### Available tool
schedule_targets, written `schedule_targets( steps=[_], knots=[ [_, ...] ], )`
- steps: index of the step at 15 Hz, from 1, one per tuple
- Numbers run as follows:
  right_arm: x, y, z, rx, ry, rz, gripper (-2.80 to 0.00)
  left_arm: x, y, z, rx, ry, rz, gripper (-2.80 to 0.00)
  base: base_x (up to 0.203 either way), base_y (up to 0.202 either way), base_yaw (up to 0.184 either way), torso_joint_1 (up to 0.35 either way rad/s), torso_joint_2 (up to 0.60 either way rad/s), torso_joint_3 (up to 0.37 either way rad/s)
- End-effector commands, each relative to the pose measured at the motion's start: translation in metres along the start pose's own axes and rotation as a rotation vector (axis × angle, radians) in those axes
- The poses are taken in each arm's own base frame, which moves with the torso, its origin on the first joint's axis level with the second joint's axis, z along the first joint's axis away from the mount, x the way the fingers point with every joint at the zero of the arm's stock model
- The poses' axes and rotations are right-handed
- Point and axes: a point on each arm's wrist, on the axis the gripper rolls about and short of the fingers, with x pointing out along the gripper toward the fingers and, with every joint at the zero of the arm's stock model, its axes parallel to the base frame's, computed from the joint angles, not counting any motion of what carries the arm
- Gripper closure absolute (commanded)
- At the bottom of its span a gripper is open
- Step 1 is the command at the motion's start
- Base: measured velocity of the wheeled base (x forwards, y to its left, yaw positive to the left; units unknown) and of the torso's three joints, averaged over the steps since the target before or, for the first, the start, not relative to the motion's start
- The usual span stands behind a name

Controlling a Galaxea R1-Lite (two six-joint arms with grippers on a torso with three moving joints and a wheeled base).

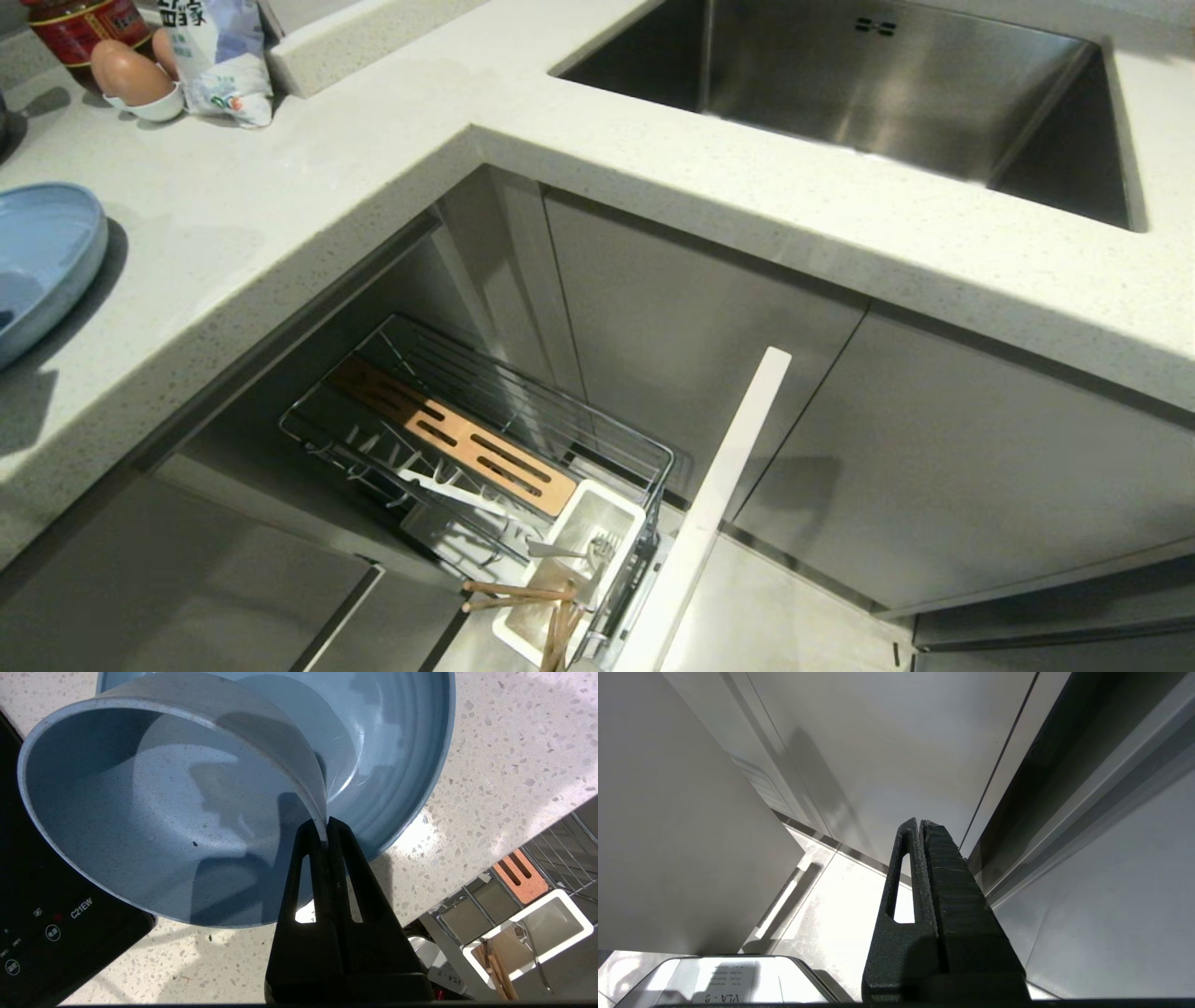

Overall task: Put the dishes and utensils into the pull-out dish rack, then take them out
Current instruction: Take the bowl out of the cupboard

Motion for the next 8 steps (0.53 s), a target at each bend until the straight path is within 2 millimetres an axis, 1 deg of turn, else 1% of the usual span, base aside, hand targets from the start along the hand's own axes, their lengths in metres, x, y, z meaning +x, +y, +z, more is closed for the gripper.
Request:
schedule_targets(
  steps=[1, 8],
  knots=[
    [0.0001, 0.0, -0.0003, 0.0, 0.001, 0.0, 0.0, 0.0102, -0.0048, 0.0024, 0.008, 0.029, 0.017, 0.0, 0.0, 0.0, 0.0, 0.0, 0.0, 0.0],
    [0.0, 0.0, 0.0, 0.0, 0.0, 0.0, 0.0, 0.0172, -0.0057, 0.0058, 0.0, 0.04, 0.045, 0.0, 0.0, 0.0, 0.0, 0.0, 0.0, 0.0]
  ],
)
